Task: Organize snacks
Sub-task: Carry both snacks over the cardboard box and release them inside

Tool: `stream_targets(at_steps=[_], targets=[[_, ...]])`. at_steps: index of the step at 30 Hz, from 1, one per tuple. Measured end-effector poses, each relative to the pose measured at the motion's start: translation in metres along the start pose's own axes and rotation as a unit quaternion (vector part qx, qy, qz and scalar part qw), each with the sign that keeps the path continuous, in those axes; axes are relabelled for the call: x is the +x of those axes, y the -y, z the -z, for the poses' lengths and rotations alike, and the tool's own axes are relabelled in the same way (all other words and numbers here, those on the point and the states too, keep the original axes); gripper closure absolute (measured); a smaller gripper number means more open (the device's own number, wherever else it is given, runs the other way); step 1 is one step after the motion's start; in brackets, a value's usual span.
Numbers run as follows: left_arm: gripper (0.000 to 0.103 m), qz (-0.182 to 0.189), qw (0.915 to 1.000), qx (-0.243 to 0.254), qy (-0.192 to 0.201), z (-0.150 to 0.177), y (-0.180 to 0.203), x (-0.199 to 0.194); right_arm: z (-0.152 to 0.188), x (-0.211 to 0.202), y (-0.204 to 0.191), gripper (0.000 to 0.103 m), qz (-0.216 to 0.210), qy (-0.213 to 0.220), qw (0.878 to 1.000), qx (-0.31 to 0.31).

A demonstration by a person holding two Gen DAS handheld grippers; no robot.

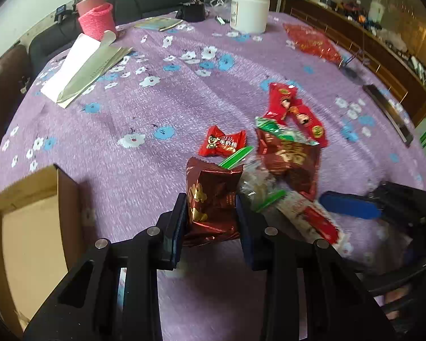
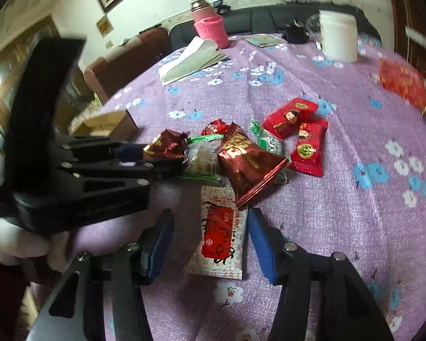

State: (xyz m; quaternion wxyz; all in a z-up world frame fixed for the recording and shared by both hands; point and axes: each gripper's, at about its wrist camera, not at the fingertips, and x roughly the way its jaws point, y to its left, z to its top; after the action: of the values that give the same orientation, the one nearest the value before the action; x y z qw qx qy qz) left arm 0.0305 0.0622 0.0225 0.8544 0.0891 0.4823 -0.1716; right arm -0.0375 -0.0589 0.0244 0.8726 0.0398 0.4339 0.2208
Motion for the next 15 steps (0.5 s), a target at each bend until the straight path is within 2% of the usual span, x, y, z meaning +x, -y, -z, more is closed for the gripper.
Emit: stream_targets(at_steps=[1, 2, 6, 10, 15], targets=[[0.071, 0.003, 1.0, -0.004, 0.004, 0.003, 0.001, -0.005, 0.001, 0.001, -0.005, 0.053, 0.02, 0.0, 1.0, -0.014], [0.071, 0.005, 0.9999, -0.007, 0.006, 0.004, 0.001, -0.008, 0.002, 0.002, -0.01, 0.067, 0.043, 0.0, 0.999, -0.028], [0.071, 0.01, 0.9995, -0.019, 0.025, 0.019, 0.003, -0.032, 0.005, 0.002, -0.013, 0.071, 0.051, 0.001, 0.998, -0.038], [0.07, 0.014, 0.9977, -0.038, 0.054, 0.036, -0.002, -0.065, 0.008, -0.009, -0.013, 0.072, 0.032, 0.007, 0.999, -0.026], [0.07, 0.01, 0.9931, -0.068, 0.095, 0.06, -0.019, -0.107, 0.012, -0.034, -0.038, 0.072, 0.027, 0.028, 0.998, -0.044]])
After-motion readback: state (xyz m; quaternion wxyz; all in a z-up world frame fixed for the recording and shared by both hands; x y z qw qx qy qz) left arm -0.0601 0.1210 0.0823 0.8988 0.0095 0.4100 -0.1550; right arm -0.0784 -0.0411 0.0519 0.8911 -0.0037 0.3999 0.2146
